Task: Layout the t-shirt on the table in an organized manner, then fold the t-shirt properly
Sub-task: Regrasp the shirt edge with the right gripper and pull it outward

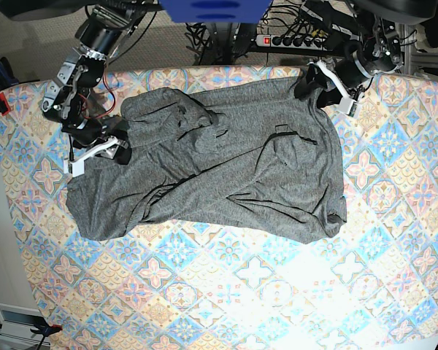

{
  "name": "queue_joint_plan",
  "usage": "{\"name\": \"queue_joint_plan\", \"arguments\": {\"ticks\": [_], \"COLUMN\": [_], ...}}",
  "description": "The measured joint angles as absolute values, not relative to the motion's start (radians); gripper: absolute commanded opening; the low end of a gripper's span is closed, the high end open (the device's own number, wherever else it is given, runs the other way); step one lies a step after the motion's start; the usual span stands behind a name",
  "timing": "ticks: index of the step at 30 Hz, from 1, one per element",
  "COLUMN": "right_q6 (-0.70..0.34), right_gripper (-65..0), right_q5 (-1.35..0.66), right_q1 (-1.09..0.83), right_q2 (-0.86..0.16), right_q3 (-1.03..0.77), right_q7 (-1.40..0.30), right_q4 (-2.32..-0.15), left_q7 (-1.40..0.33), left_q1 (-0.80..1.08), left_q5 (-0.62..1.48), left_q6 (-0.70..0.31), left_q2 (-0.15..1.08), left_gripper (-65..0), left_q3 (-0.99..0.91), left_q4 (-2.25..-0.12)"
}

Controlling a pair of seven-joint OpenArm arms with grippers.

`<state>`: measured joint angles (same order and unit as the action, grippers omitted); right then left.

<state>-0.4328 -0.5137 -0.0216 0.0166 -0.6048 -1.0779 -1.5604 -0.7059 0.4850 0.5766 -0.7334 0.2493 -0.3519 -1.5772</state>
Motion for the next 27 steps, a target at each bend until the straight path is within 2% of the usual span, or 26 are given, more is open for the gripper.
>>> {"name": "queue_joint_plan", "arguments": {"ticks": [9, 13, 17, 27], "right_q6": [-0.433, -0.434, -0.403, -0.41], "right_gripper": [-26.2, -26.2, -26.2, -26.2], "right_q5": [-0.528, -0.531, -0.45, -0.321], "right_q1": [-0.051, -0.049, -0.046, -0.038], "right_q2": [0.014, 0.016, -0.002, 0.003], "right_q3": [-0.607, -0.68, -0.706, -0.702], "right_q7": [-1.063, -1.065, -1.05, -1.04], "right_q4": [-1.564, -1.564, -1.561, -1.573], "left_q7": [-0.706, -0.706, -0.706, -0.706], "left_q1": [0.485, 0.485, 0.485, 0.485], "left_q5": [0.577, 0.577, 0.576, 0.577], "left_q6": [-0.733, -0.734, -0.733, -0.733], "left_q2": [0.249, 0.25, 0.249, 0.249], "left_gripper": [-32.7, -32.7, -32.7, -32.7], "left_q3": [-0.352, -0.351, -0.351, -0.349], "left_q4": [-1.577, -1.577, -1.577, -1.577]}}
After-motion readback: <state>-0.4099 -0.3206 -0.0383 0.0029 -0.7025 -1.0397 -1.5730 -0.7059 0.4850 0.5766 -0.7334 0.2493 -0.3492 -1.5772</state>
